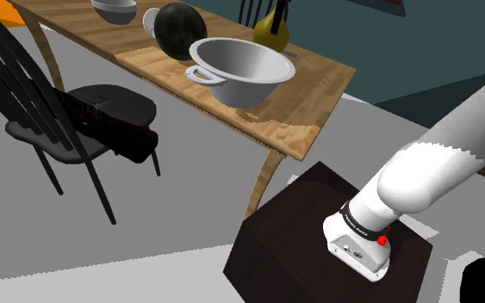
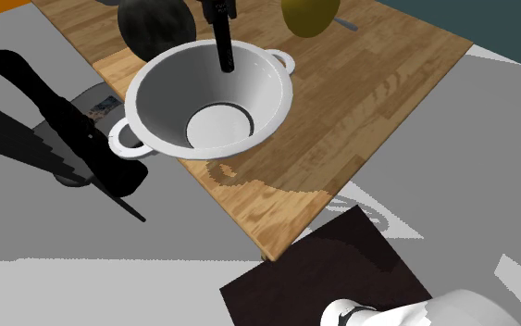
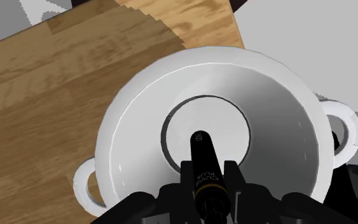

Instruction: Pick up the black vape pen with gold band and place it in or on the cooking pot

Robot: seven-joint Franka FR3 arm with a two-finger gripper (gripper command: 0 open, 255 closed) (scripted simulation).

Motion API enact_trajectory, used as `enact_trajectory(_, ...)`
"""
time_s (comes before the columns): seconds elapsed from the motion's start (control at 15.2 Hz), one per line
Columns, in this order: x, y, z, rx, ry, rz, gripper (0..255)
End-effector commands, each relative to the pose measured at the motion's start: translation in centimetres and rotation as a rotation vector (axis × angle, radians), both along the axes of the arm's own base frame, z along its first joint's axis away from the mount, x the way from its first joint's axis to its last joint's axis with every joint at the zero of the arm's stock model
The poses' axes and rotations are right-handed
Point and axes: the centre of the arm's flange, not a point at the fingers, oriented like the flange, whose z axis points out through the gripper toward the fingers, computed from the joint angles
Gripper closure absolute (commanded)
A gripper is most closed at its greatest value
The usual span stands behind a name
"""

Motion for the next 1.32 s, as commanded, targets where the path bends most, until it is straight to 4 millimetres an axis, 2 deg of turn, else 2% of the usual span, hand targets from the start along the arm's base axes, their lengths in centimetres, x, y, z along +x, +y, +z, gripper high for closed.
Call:
enact_trajectory(0.0,2.7,0.5,0.2,0.000,-0.001,-0.001,255)
enact_trajectory(0.26,7.4,1.6,1.0,0.000,-0.001,-0.001,255)
enact_trajectory(1.25,7.4,1.6,-6.9,0.000,-0.001,-0.001,255)
